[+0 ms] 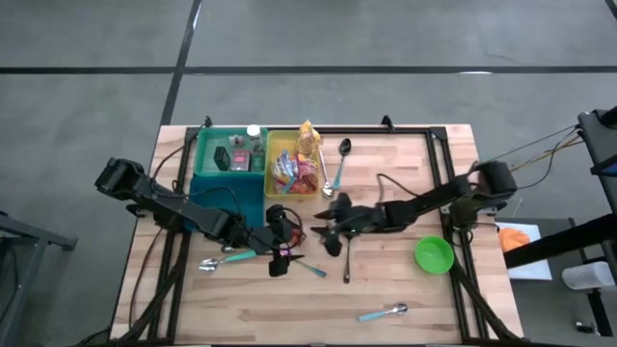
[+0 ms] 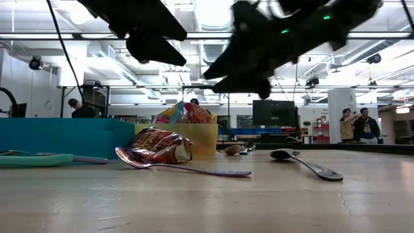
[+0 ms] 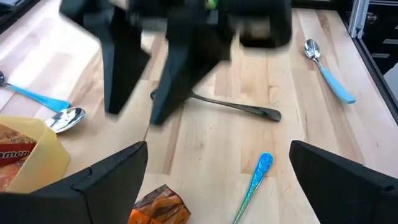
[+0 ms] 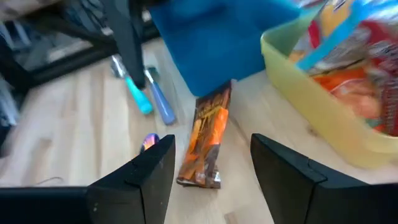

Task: Pick & Place Food Item
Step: Put the orange spice pack into the green bin

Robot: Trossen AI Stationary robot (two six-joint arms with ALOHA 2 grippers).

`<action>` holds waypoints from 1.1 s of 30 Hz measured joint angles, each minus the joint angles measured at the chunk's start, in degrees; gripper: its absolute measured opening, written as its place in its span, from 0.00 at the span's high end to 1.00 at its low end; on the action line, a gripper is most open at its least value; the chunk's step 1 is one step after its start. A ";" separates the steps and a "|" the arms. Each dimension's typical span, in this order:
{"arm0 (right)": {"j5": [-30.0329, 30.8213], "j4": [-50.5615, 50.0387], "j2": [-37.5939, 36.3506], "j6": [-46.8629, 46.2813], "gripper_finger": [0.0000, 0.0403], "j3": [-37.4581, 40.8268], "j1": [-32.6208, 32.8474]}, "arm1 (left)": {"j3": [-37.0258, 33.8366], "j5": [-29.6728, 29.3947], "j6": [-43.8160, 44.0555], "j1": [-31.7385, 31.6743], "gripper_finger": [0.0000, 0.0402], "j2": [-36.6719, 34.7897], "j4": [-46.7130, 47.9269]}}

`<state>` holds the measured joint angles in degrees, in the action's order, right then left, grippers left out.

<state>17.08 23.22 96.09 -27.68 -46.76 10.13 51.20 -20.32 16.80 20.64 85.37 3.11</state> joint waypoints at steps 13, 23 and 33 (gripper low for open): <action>9.02 10.64 -17.21 1.02 0.49 17.89 3.85 | 0.00 0.00 0.02 0.00 0.02 0.02 -0.02; 14.73 10.60 -26.89 3.77 0.49 23.52 7.27 | 0.00 0.00 0.02 0.00 0.02 0.02 -0.04; 23.27 11.62 -33.14 11.68 0.49 24.69 7.47 | 0.00 0.00 0.02 0.00 0.02 0.02 -0.04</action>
<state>40.35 34.85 62.95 -16.00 -22.07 17.61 51.20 -20.31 16.82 20.64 85.38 3.07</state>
